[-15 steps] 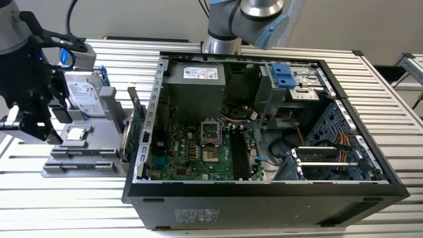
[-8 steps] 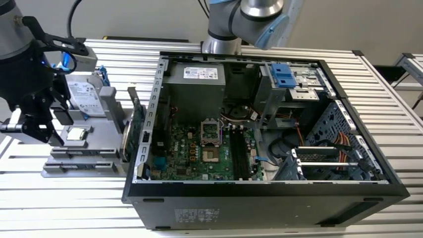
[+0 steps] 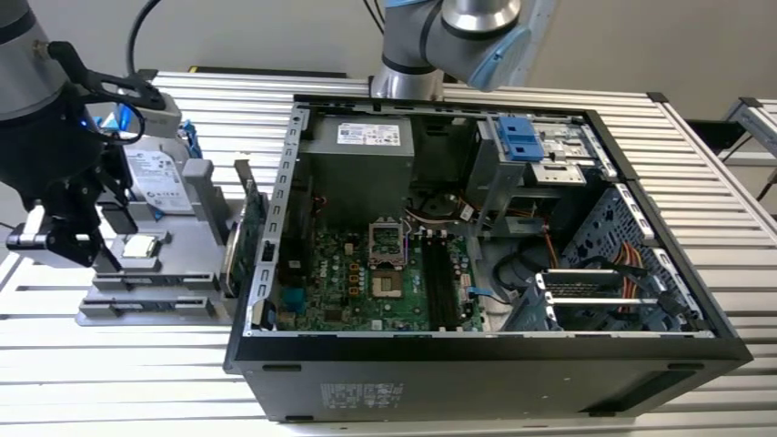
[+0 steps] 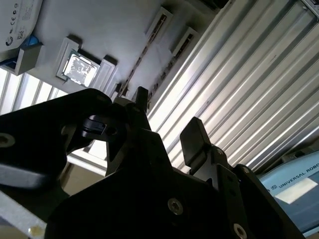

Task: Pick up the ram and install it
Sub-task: 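Pick up the ram and move it above insertion slot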

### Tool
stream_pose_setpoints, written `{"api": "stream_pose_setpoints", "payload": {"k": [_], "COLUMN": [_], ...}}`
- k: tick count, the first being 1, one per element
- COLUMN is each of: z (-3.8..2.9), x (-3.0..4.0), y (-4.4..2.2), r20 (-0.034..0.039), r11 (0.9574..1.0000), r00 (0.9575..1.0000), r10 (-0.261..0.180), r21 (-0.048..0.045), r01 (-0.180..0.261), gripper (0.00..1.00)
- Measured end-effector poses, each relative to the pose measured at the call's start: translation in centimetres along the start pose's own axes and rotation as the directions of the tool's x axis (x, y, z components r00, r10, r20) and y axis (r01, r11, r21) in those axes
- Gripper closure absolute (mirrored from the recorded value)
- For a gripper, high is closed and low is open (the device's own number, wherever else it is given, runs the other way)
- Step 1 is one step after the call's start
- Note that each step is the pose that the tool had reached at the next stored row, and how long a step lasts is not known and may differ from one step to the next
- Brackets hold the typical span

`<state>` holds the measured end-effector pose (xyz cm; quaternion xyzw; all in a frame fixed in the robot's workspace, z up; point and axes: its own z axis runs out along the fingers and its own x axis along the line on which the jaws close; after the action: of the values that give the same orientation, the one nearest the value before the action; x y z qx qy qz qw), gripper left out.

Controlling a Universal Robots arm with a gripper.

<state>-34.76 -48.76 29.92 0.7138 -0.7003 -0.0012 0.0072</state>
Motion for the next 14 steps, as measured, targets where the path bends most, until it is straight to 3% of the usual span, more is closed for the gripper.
{"api": "stream_pose_setpoints", "payload": {"k": [14], "z": [1.26], "x": [-0.01], "y": [-0.01], "r20": [0.0], "r11": [1.0], "r00": [1.0], "r10": [0.0], "r21": [0.0001], "r01": [0.0], "gripper": [0.0]}}
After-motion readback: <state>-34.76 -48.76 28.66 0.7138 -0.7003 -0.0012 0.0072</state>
